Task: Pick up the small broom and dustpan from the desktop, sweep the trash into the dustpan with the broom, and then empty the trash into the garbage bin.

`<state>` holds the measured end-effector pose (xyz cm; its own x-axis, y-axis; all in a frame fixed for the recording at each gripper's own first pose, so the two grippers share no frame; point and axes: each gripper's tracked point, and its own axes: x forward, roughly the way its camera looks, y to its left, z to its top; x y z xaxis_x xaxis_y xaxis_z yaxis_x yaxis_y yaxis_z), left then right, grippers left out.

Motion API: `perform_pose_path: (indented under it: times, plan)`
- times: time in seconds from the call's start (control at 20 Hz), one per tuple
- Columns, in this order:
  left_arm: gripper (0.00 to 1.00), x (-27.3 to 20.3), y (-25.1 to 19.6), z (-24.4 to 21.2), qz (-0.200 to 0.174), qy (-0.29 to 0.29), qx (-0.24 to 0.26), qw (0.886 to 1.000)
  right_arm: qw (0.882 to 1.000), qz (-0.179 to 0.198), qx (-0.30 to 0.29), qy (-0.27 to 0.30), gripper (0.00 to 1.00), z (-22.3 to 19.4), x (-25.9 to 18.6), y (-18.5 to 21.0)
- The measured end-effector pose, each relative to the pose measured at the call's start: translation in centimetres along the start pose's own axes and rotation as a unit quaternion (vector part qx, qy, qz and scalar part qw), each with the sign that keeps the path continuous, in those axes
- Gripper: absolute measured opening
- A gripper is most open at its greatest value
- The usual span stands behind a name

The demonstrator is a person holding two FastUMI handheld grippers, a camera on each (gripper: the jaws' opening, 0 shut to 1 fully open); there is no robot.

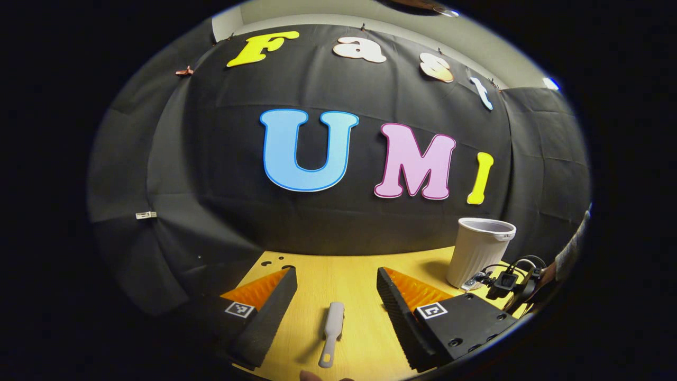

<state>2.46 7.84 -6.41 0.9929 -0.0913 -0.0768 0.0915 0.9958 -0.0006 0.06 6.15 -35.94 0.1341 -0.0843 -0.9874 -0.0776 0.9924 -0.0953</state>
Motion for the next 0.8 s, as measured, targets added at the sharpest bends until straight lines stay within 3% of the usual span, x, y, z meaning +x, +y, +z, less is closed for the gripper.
perform_pose_path:
  times: [0.1,0.15,0.2,0.35,0.6,0.7,0.8]
  plan:
    - [0.96,0.1,0.4,-0.1,0.004,0.002,0.001,1.0,1.0,-0.01,0.013,-0.006,0.96,0.6,0.6,-0.3]
    - [0.96,0.2,0.6,-0.2,0.005,0.003,0.002,1.0,1.0,-0.018,0.016,-0.008,0.72,0.6,0.6,-0.8]
    - [0.96,0.3,0.7,-0.3,0.005,0.005,0.004,1.0,1.0,-0.018,0.016,-0.005,0.6,0.5,0.6,-1.0]
    - [0.96,0.7,0.7,-0.9,-0.002,0.017,0.009,1.0,1.0,-0.007,0.016,-0.009,0.4,0.5,0.7,-0.9]
    - [0.95,2.5,-0.2,-4.6,-0.046,0.096,0.01,0.994,0.999,-0.016,0.009,-0.027,0.34,0.6,0.6,-1.4]
    - [0.95,3.4,-0.2,-8.1,-0.06,0.166,0.013,0.984,0.999,-0.012,0.013,-0.036,0.34,0.9,0.2,-1.4]
    - [0.96,4.1,0.4,-12.0,-0.073,0.25,0.007,0.965,0.999,-0.007,0.016,-0.043,0.34,1.0,0.0,-1.5]
